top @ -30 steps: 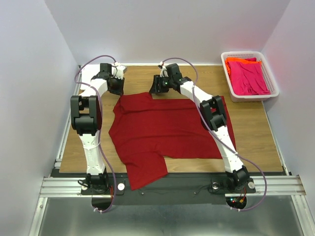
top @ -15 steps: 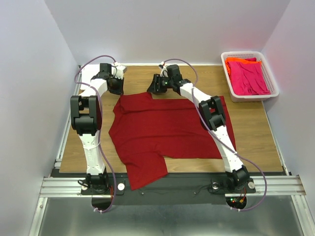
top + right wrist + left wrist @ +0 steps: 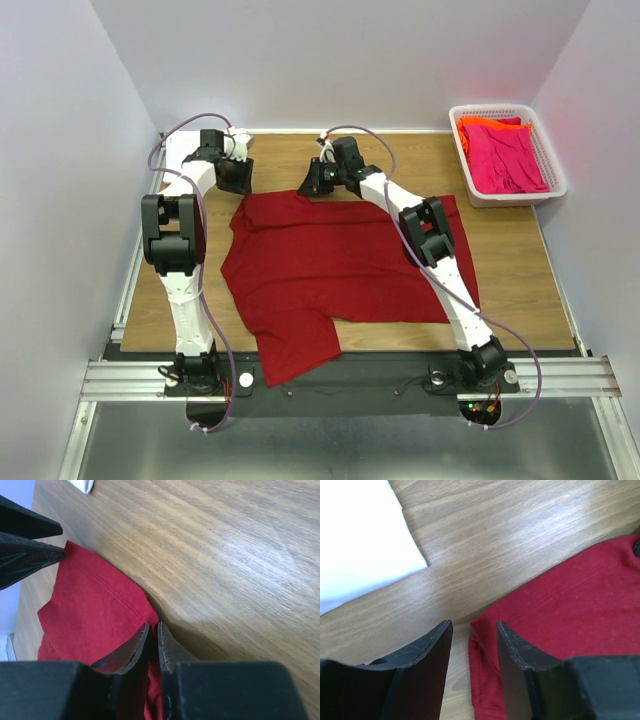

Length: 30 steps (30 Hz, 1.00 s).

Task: Fold and stack the t-shirts
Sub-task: Fold the tshirt

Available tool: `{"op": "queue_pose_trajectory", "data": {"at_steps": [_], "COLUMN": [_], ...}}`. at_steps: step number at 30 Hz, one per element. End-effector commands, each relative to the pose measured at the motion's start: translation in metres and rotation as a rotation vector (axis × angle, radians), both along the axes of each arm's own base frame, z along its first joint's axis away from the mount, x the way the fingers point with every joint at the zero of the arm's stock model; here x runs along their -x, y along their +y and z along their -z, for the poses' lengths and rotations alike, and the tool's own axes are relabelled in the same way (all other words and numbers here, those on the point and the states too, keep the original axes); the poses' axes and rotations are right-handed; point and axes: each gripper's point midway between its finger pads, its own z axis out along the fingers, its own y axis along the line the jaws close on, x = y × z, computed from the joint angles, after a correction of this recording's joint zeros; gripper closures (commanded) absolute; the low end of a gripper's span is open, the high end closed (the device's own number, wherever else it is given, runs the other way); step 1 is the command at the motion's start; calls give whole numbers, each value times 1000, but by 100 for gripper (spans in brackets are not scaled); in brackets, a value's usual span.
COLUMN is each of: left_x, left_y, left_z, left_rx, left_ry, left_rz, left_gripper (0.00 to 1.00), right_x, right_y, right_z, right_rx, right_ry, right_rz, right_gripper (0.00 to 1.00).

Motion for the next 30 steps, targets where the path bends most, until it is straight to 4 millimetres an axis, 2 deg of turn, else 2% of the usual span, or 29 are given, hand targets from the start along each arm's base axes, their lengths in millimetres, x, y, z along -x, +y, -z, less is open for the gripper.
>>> {"op": "queue_pose_trajectory", "data": {"at_steps": [1, 5, 10, 26, 29, 30], "left_x": [-1, 0, -1, -5, -6, -6], "left_y": [4, -1, -1, -4, -4, -5], "left_z": [-19, -17, -14, -5, -7, -9], "left_rx": [-4, 19, 24, 35, 37, 38], "left_ry": [-42, -34, -27, -2, -6, -11], "left_rz": [-5, 13, 14, 22, 25, 28], "left_gripper": [50, 55, 62, 66, 73, 81], "right_x": [-1, -1, -2, 1, 2, 3], "right_y": [12, 11, 10, 10, 11, 10], "right_z": [-17, -21, -27, -36, -39, -39], "right_rx": [-42, -42, -40, -42, -45, -46], "right_ry": [-64, -78, -100, -121, -125, -123], "right_rz": [-39, -44, -49, -66, -72, -75], "right_gripper": [85, 93, 96, 99, 99, 99]}}
